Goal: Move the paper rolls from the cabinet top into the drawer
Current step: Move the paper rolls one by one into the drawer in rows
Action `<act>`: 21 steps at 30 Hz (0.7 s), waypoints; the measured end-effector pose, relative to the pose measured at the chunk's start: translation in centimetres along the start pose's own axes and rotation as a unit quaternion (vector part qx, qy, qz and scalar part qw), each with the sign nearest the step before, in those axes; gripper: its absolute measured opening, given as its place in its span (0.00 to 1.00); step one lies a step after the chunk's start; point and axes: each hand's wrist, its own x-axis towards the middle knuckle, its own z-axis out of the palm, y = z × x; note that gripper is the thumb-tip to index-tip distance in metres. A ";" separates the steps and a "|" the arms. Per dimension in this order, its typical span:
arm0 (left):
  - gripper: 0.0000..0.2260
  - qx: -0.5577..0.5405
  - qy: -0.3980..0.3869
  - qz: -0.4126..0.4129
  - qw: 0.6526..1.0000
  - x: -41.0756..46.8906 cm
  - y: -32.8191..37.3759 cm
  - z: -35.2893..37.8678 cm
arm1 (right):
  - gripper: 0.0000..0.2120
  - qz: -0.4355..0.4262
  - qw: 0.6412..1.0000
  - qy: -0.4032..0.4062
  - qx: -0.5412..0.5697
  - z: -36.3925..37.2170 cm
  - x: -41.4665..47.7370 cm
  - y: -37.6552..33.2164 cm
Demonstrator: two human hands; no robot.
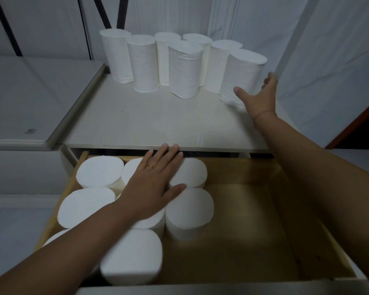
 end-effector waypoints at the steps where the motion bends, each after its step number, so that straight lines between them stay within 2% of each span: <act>1: 0.31 0.000 0.002 0.001 1.000 0.2 0.0 0.1 | 0.48 0.001 1.000 0.001 0.005 0.3 0.7 0.0; 12: 0.31 -0.001 0.005 0.005 1.000 0.6 -0.3 0.6 | 0.43 -0.001 0.999 0.026 0.023 2.2 5.3 0.5; 21: 0.29 0.004 0.003 0.008 1.000 0.6 -0.2 0.6 | 0.38 -0.012 0.999 0.031 -0.031 2.2 4.0 0.3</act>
